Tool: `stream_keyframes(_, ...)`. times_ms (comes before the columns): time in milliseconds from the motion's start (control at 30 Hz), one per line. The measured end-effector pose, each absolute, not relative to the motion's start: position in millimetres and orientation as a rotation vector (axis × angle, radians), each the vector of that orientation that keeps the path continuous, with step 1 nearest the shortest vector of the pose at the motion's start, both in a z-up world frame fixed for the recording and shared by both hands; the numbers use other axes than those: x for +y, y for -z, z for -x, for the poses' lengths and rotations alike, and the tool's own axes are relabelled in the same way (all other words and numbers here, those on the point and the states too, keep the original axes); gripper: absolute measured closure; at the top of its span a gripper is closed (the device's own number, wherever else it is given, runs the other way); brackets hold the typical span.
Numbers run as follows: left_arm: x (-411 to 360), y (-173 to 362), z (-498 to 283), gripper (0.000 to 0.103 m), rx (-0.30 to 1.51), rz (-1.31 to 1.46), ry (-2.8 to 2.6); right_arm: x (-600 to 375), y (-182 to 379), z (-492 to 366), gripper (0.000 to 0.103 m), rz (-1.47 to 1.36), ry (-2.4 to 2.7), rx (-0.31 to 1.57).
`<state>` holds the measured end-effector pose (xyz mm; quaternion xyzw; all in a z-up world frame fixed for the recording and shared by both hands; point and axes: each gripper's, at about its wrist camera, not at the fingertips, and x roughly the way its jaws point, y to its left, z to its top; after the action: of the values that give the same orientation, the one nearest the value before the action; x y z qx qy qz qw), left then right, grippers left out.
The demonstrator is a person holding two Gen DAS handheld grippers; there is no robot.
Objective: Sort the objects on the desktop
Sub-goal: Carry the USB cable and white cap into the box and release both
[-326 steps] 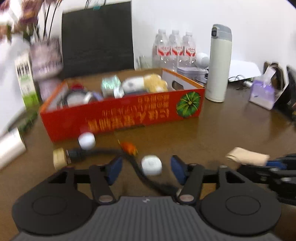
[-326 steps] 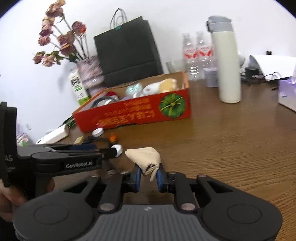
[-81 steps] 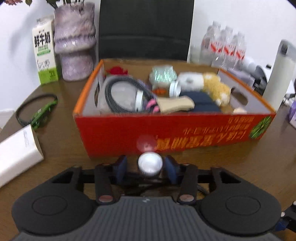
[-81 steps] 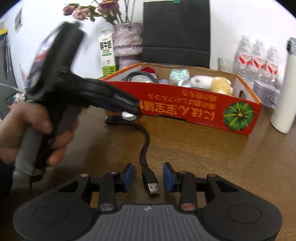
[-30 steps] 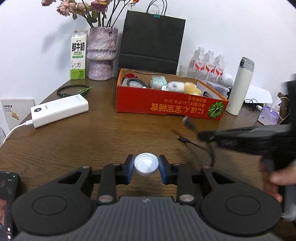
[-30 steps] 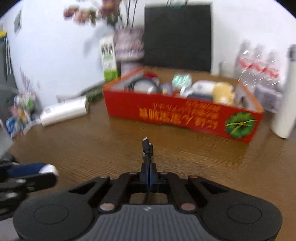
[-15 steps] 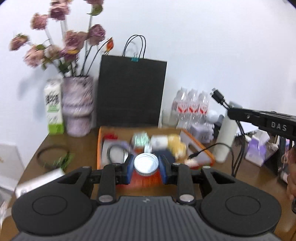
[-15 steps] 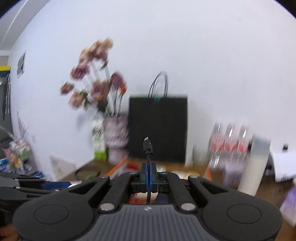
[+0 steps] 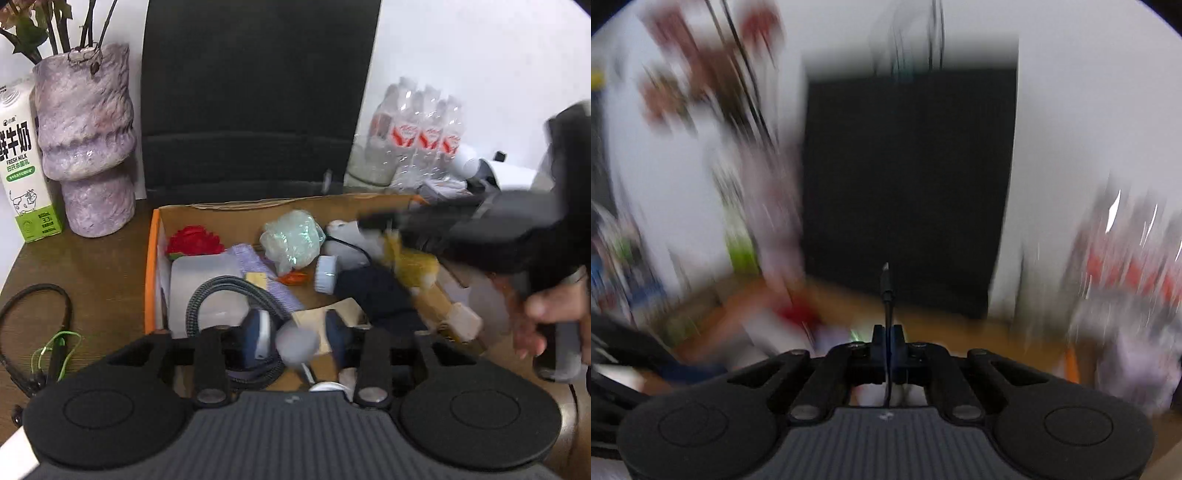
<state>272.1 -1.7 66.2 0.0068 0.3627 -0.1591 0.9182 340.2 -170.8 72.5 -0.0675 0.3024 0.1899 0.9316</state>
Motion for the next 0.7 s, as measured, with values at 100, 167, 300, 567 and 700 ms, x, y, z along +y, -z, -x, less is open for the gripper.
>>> stream_keyframes(100,6,-67,-278,0.049,0.74,-0.009,0.324,-174,-47,-351,0.075,0.157,-0.289,0.689)
stream_keyframes(167,12,-74,-283,0.04,0.739,0.01,0.301,-184,-49,-349,0.051,0.139,-0.273,0.673)
stream_keyframes(300,17,-93,-292,0.032,0.76,0.042,0.235,-199,-74,-345,0.046,0.122,-0.219,0.678)
stream_keyframes(567,10,-111,-251,0.008,0.706,0.015,0.089,-210,-114,-299,0.033,0.097,-0.195,0.683)
stream_keyframes(700,3,-122,-214,0.0,0.664,-0.009,0.092,-209,-118,-261,0.028,0.097,-0.202,0.693)
